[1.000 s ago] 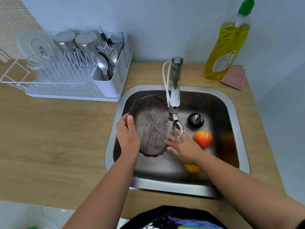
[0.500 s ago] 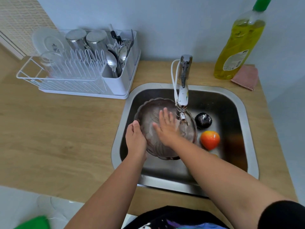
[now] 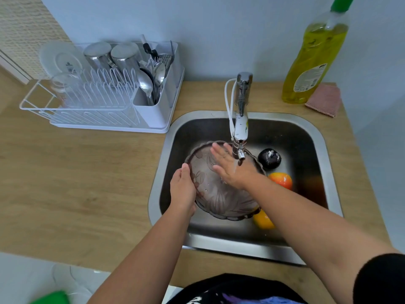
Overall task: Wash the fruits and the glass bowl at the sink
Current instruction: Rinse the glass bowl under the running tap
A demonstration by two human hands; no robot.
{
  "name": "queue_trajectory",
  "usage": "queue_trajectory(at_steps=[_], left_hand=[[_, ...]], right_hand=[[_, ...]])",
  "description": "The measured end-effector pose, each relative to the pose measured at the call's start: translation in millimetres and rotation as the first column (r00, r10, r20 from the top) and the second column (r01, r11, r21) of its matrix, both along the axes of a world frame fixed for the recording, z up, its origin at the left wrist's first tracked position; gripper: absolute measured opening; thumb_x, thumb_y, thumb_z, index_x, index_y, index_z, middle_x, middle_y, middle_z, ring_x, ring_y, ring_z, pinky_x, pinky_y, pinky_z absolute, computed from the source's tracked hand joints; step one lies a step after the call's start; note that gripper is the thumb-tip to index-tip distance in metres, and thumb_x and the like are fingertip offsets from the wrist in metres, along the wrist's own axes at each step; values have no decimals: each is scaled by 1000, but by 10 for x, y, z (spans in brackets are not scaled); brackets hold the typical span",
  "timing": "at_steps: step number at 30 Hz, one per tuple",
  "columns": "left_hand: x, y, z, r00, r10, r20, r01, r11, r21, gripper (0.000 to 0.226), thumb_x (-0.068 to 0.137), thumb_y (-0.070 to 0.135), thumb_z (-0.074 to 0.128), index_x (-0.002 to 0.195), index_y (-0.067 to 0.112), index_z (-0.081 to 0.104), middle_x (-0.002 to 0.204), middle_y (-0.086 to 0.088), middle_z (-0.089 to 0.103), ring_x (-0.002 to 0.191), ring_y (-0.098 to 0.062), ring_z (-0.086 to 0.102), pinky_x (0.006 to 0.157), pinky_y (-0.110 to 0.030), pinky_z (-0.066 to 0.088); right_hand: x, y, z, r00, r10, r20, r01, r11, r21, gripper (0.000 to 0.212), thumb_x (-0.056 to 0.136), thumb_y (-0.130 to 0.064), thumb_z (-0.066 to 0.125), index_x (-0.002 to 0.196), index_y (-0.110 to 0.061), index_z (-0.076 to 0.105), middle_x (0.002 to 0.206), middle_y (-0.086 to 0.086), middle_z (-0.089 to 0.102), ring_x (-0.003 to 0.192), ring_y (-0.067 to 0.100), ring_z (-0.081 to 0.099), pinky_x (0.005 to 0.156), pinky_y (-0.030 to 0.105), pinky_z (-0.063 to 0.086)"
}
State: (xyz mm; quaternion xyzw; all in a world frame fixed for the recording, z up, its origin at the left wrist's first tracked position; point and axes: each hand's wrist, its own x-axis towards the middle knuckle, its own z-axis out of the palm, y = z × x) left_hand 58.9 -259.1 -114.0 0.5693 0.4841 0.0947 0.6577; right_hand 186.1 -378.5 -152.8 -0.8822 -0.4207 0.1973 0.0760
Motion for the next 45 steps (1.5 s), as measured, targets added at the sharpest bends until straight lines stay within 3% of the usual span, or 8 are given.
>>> queue_trajectory(at_steps=[7,13,18,25,32,37,41,45], left_hand=[[56,9,91,996,85,7,-85,996,34,40,101,48,38,117,20,61,111,-3,66,103,-18,64,94,-43,55],[93,-86,6,993,54,107,-57,998,23,32,103,43,38,106,26,65,108,-4,69,102,-19,68,92,-45,58],[92,-55,-1,987,99,129,-96,995,-33,33,101,45,43,116,30,68,119,-1,69,113,-19,65,102,-46,51],[28,68,58,981,147,128,-150,989,12,34,105,36,40,116,20,68,115,-4,69,111,-19,65,99,-38,52],[4,-8,26,993,16,119,-48,961,272,52,93,62,35,120,29,66,116,-10,67,114,-29,62,101,-55,50],[41,-26,110,989,-24,149,-45,897,441,58,92,72,30,127,38,62,113,-2,64,110,-20,62,98,-54,51],[30,-24,286,977,-36,210,-77,860,504,68,94,70,33,121,16,65,99,-21,55,91,-32,61,87,-59,53],[-26,-145,480,968,-65,242,-78,838,539,38,104,32,43,136,20,61,97,4,44,82,10,51,82,-4,40]], right_hand=[[-210,-260,-72,978,-209,-9,205,965,-162,69,102,-50,22,154,-5,14,164,11,10,151,27,3,121,44,4],[-228,59,-15,851,-466,-241,453,885,-112,73,97,-59,17,155,-24,-8,164,9,-9,150,35,-7,119,53,7],[-401,416,218,916,-126,-381,181,977,111,56,105,-42,20,155,-28,1,162,-9,-15,150,22,-12,121,48,-3],[-693,63,64,719,142,-681,7,977,212,47,105,-31,35,151,-21,31,161,-7,21,147,7,14,122,28,4],[-47,-637,-92,993,117,-26,-120,962,-246,46,103,-37,32,144,-20,42,157,-1,31,146,26,21,117,48,15],[-106,-336,-139,978,-192,-78,191,981,-21,56,103,-40,31,149,-9,30,165,5,0,151,28,-8,120,46,-3],[-271,-135,-267,768,-493,-409,618,738,269,73,99,-36,46,157,-23,3,160,5,-27,151,27,-3,120,42,7],[-362,-40,-264,535,-481,-694,807,534,252,81,94,-28,53,155,-30,0,149,-10,32,130,11,38,111,34,32]])
